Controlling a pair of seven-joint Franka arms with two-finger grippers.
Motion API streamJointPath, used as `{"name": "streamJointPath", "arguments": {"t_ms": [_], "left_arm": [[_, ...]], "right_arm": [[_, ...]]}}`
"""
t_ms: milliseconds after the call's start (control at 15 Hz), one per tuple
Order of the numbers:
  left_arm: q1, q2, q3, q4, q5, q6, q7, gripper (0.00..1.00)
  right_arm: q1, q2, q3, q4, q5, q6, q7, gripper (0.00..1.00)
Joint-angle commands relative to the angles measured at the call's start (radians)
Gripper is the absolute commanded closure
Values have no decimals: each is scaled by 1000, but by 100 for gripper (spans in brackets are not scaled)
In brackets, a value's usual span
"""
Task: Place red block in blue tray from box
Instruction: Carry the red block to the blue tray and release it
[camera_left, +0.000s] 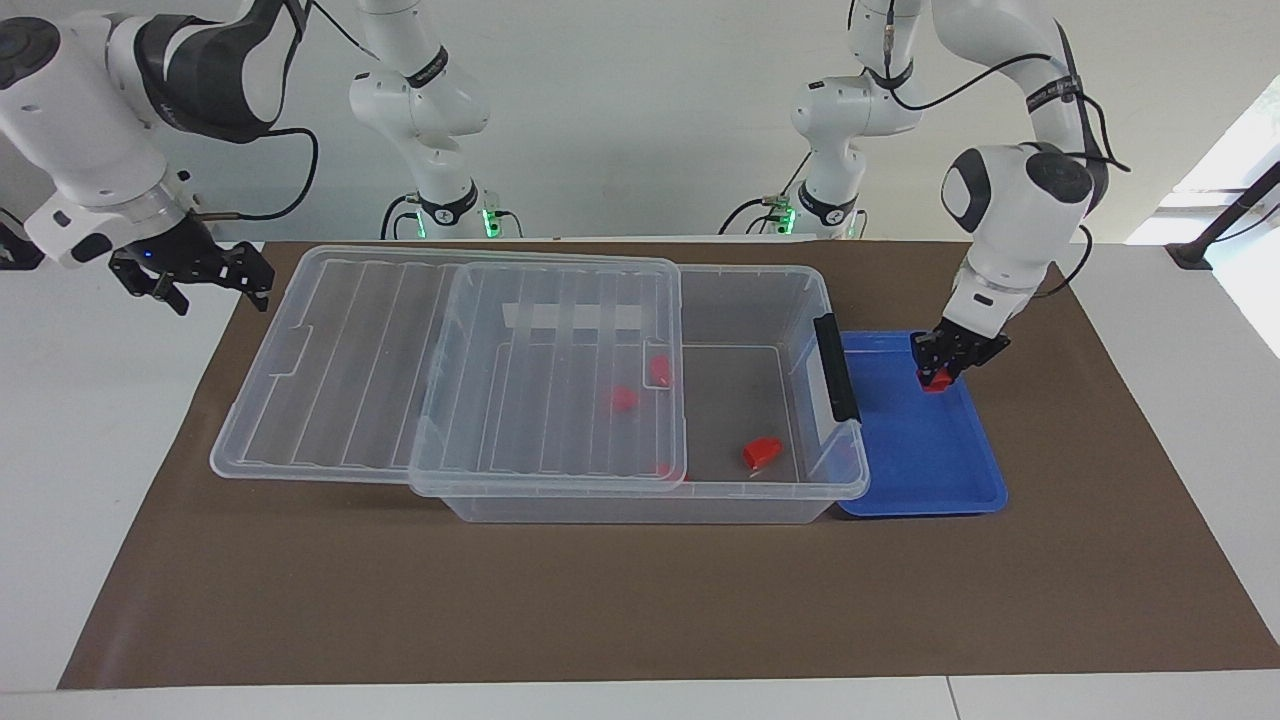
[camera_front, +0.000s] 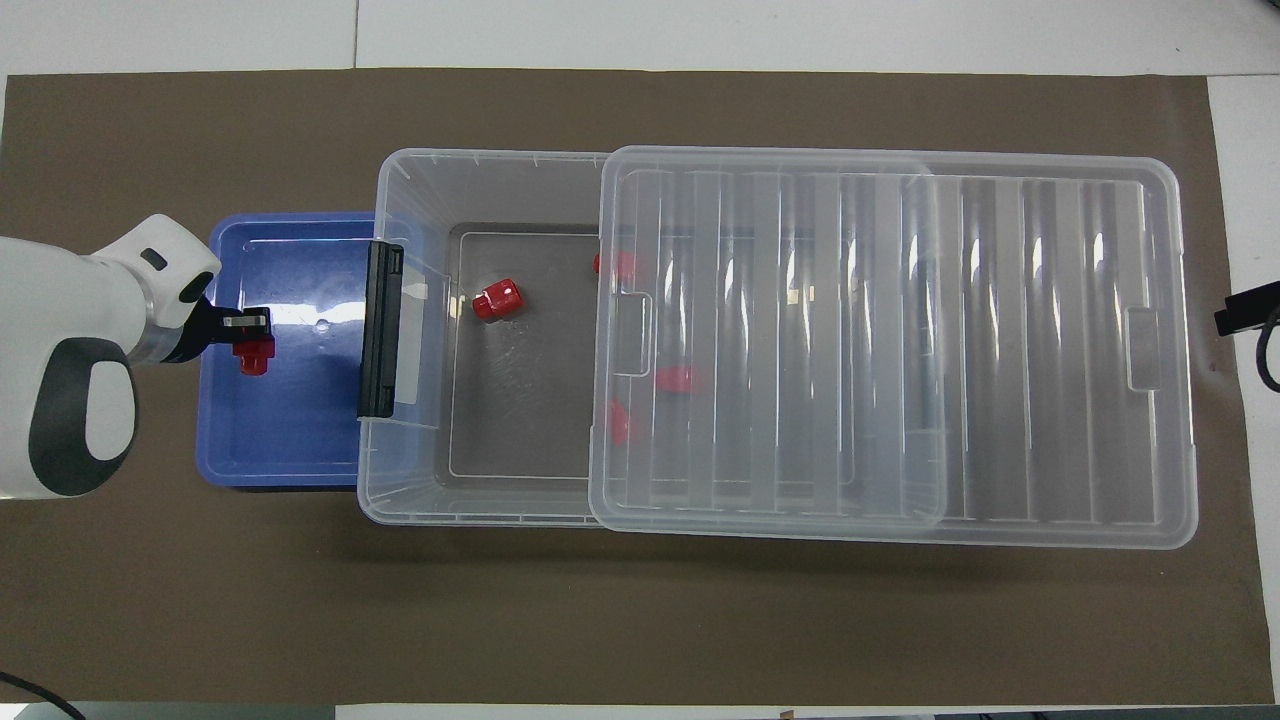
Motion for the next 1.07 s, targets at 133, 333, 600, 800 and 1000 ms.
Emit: {"name": "streamJointPath", "arguments": {"t_ms": [133,333,600,800,1000], "left_arm": [[-7,56,-12,1,-9,85,26,100],[-27,55,-12,3,-9,41,10,71],[-33,19,-12,26,-9,4,10,0],[-35,-36,-12,88,-9,-117,10,0],[-33,-83,-11,193,-9,-305,7,0]], "right_arm": [[4,16,-5,42,-1,-32,10,0],[6,15,-2,44,25,-49,16,0],[12,21,17,113,33,-151,93,0],[46,13,18,98,36,-153,162,0],[44,12,43,91,36,-150,180,0]]}}
